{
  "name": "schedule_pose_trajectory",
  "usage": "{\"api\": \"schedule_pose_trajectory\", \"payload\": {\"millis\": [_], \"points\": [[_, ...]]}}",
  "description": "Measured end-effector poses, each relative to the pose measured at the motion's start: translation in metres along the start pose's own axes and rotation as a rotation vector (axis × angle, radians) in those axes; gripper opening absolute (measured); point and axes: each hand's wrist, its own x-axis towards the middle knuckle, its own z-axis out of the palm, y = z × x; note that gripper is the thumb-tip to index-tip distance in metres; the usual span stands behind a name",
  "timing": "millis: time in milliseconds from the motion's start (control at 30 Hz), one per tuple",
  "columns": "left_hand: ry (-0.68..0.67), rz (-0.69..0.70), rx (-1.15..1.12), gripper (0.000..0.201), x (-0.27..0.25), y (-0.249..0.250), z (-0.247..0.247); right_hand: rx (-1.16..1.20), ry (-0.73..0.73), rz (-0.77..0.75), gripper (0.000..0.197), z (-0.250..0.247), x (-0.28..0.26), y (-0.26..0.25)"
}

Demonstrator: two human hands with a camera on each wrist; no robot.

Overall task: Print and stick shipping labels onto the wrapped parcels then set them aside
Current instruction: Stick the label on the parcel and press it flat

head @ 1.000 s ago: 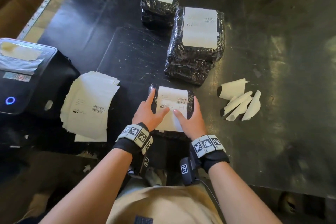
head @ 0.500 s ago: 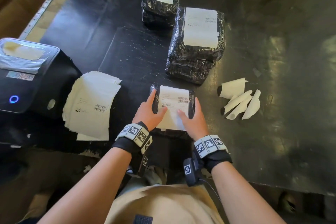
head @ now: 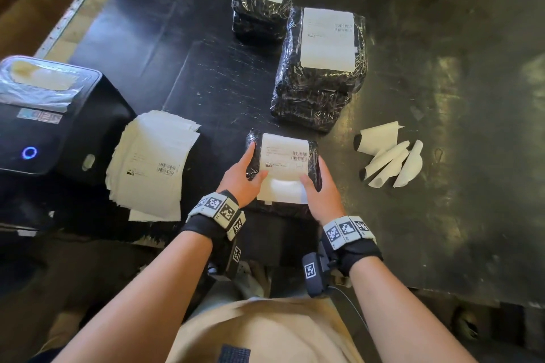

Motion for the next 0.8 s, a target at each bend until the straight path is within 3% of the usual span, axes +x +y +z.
{"api": "schedule_pose_trajectory", "payload": {"millis": [233,500,600,800], "points": [[0.006,-0.005,-0.018,0.088,-0.017,-0.012,0.008,-0.028,0.045,0.063,0.088,0.017,-0.019,0.004],[-0.010,-0.014,-0.059,0.081,-0.015,-0.015,0.005,0.067,0.083,0.027,0.063,0.009,-0.020,0.001],[-0.025,-0.011,-0.083,0.076,-0.018,-0.019,0.003,0.037,0.058,0.023,0.062,0.005,-0.021,0.003],[0.004,0.041,-0.058,0.093,-0.026,-0.021,0.012,-0.034,0.046,0.061,0.101,0.019,-0.033,0.005]]}}
